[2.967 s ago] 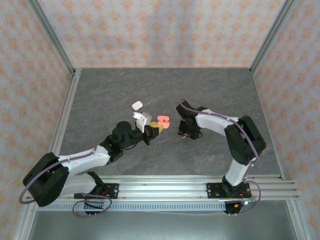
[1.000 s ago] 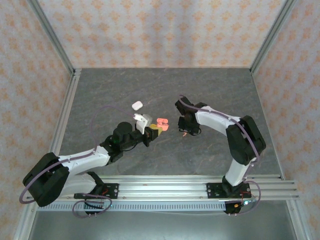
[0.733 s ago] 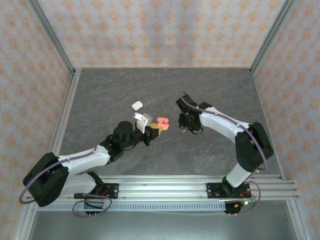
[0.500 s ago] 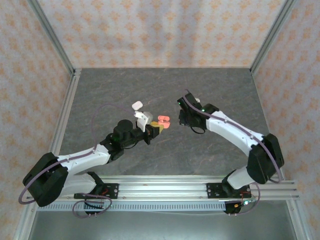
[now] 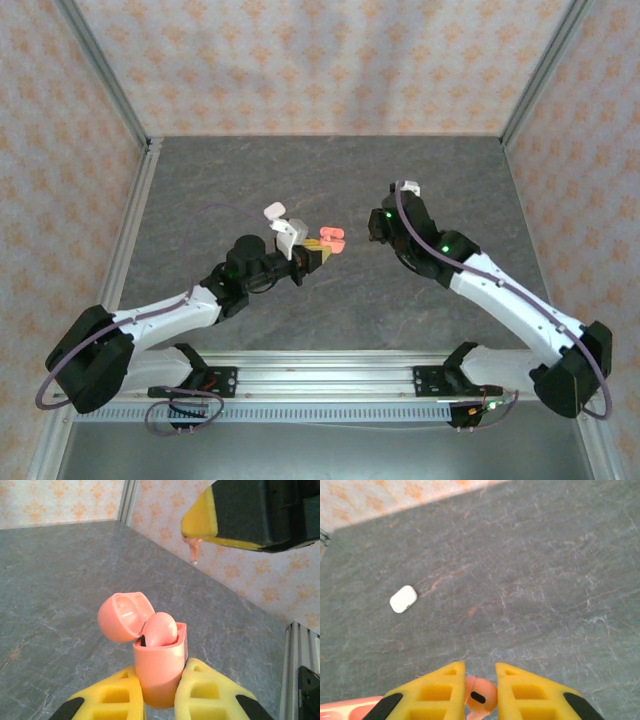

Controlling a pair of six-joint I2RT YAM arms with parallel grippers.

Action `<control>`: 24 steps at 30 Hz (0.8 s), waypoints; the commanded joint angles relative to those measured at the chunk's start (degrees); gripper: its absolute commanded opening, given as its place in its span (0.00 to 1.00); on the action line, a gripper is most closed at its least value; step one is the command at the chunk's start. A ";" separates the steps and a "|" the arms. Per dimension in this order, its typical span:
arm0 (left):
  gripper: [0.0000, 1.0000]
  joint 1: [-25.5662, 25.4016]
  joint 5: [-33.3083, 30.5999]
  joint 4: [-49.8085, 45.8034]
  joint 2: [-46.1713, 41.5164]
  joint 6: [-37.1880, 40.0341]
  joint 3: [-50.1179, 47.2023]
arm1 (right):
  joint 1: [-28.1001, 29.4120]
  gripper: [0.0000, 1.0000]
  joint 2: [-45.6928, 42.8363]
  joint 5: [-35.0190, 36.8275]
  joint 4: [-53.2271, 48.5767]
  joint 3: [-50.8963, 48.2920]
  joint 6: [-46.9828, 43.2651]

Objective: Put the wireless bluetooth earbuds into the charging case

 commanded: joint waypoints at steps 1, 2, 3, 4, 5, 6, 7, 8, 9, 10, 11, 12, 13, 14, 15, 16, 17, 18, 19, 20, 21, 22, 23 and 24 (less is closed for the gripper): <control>0.00 -0.55 2.60 1.80 -0.63 2.70 2.55 | 0.31 0.18 -3.69 -1.40 6.29 -1.56 -3.54; 0.00 -0.63 2.82 1.54 -0.69 3.20 2.93 | 0.31 0.18 -4.24 -1.89 6.75 -1.69 -4.06; 0.00 -0.73 3.11 0.92 -0.86 4.05 3.55 | 0.31 0.18 -4.85 -2.37 7.10 -1.78 -4.60; 0.00 -0.87 3.39 0.25 -1.01 4.88 4.12 | 0.31 0.18 -5.41 -3.05 7.33 -1.79 -5.12; 0.00 -1.04 3.49 -0.47 -1.12 5.56 4.66 | 0.31 0.18 -5.86 -3.63 7.53 -1.79 -5.47; 0.00 -1.19 3.54 -1.28 -1.22 6.29 5.38 | 0.32 0.17 -6.43 -4.42 7.90 -1.76 -5.89; 0.00 -1.40 3.54 -2.05 -1.27 7.00 6.06 | 0.31 0.17 -6.89 -5.31 8.34 -1.76 -6.28; 0.00 -1.55 3.49 -2.68 -1.32 7.53 6.62 | 0.31 0.17 -7.19 -6.05 8.68 -1.70 -6.48; 0.00 -1.68 3.42 -3.10 -1.32 7.98 7.21 | 0.31 0.17 -7.47 -7.05 9.12 -1.64 -7.14; 0.00 -1.83 3.33 -3.36 -1.25 8.29 7.68 | 0.36 0.17 -7.70 -7.80 9.41 -1.70 -7.85; 0.00 -1.93 3.24 -3.46 -1.17 8.53 8.08 | 0.38 0.17 -7.67 -8.14 9.38 -1.70 -8.50; 0.00 -2.03 3.14 -3.39 -0.98 8.66 8.44 | 0.39 0.17 -7.67 -8.58 9.25 -1.61 -9.02; 0.00 -2.11 2.93 -3.27 -0.73 8.79 8.74 | 0.39 0.17 -7.80 -9.06 9.23 -1.51 -9.49; 0.00 -2.20 2.55 -3.28 -0.49 9.07 9.04 | 0.39 0.17 -7.91 -9.50 9.29 -1.52 -9.57; 0.00 -2.26 1.98 -3.20 -0.36 9.11 9.24 | 0.39 0.17 -8.14 -10.01 9.66 -1.52 -9.74; 0.00 -2.35 1.59 -3.05 -0.14 9.11 9.39 | 0.50 0.17 -8.43 -10.48 10.04 -1.60 -10.03; 0.00 -2.46 1.31 -2.83 0.07 9.11 9.52 | 0.53 0.17 -8.71 -10.71 10.35 -1.70 -10.15; 0.00 -2.48 1.05 -2.98 0.25 9.03 9.89 | 0.65 0.17 -9.04 -10.91 10.71 -1.85 -10.48; 0.00 -2.57 0.90 -3.07 0.54 8.81 10.25 | 0.73 0.17 -9.28 -10.93 10.94 -1.95 -10.88; 0.00 -2.59 0.86 -3.15 0.75 8.76 10.56 | 0.75 0.17 -9.40 -10.89 11.02 -2.04 -11.19; 0.00 -2.74 0.77 -3.20 0.97 8.67 10.99 | 0.75 0.17 -9.59 -10.89 11.07 -2.17 -11.55; 0.00 -2.84 0.64 -3.31 1.21 8.54 11.35 | 0.75 0.17 -9.59 -10.93 11.13 -2.30 -11.88; 0.00 -2.91 0.51 -3.43 1.38 8.47 11.62 | 0.75 0.17 -9.60 -10.88 11.12 -2.31 -12.03; 0.00 -2.99 0.29 -3.57 1.62 8.43 11.99 | 0.75 0.17 -9.52 -10.99 11.13 -2.40 -12.24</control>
